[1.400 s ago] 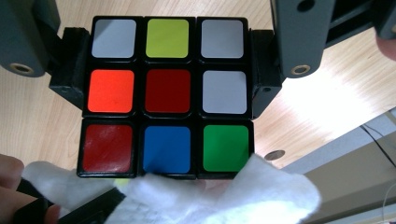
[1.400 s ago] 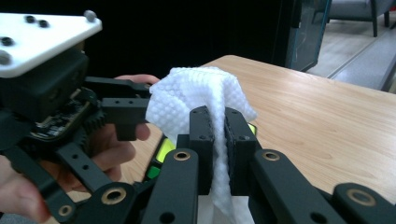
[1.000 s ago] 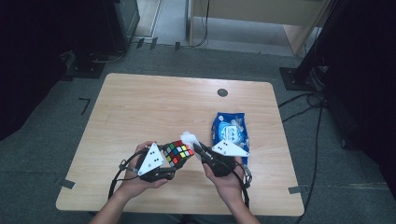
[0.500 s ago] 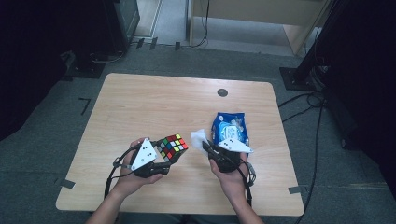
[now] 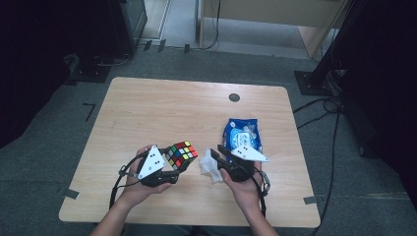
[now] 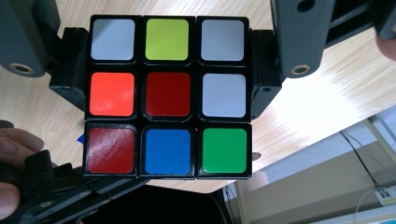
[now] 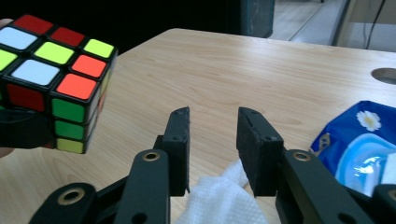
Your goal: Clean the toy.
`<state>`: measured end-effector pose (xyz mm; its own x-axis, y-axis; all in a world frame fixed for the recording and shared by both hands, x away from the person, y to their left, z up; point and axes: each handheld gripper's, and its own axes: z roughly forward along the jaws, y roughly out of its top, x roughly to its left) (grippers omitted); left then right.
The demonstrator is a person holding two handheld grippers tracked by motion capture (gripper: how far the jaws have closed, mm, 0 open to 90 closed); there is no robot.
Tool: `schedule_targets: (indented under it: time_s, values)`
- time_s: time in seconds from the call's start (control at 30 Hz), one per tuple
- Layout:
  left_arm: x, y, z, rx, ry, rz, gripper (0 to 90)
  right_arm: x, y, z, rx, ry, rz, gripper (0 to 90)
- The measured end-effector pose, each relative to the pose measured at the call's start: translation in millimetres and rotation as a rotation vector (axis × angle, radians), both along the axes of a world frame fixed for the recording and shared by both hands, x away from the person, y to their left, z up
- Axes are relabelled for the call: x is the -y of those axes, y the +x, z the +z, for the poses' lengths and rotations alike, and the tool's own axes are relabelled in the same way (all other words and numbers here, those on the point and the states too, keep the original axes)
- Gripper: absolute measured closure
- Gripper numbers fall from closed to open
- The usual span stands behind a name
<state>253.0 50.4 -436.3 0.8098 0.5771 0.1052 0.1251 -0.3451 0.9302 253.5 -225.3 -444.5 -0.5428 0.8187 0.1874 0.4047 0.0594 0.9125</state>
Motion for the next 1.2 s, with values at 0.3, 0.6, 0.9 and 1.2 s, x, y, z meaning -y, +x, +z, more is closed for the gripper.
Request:
schedule_targets:
  time_s: [0.3, 0.6, 0.9, 1.2]
  values:
    - [2.0, 0.2, -2.4, -0.001, 0.002, 0.012, 34.0, -7.7, -6.3, 8.2, -0.001, 0.100, 0.056, 54.4]
    - [14.5, -5.2, -6.8, 0.015, 0.021, 0.013, 34.0, -30.7, -19.6, 30.9, -0.092, 0.271, 0.139, 26.6]
    - [26.0, -13.7, -7.1, 0.049, 0.039, -0.004, 34.0, -44.0, -14.0, 16.3, -0.225, 0.284, 0.110, 33.2]
    - [30.3, -14.4, -8.8, 0.048, 0.064, 0.003, 33.9, -47.3, -19.8, 15.5, -0.195, 0.237, 0.079, 34.9]
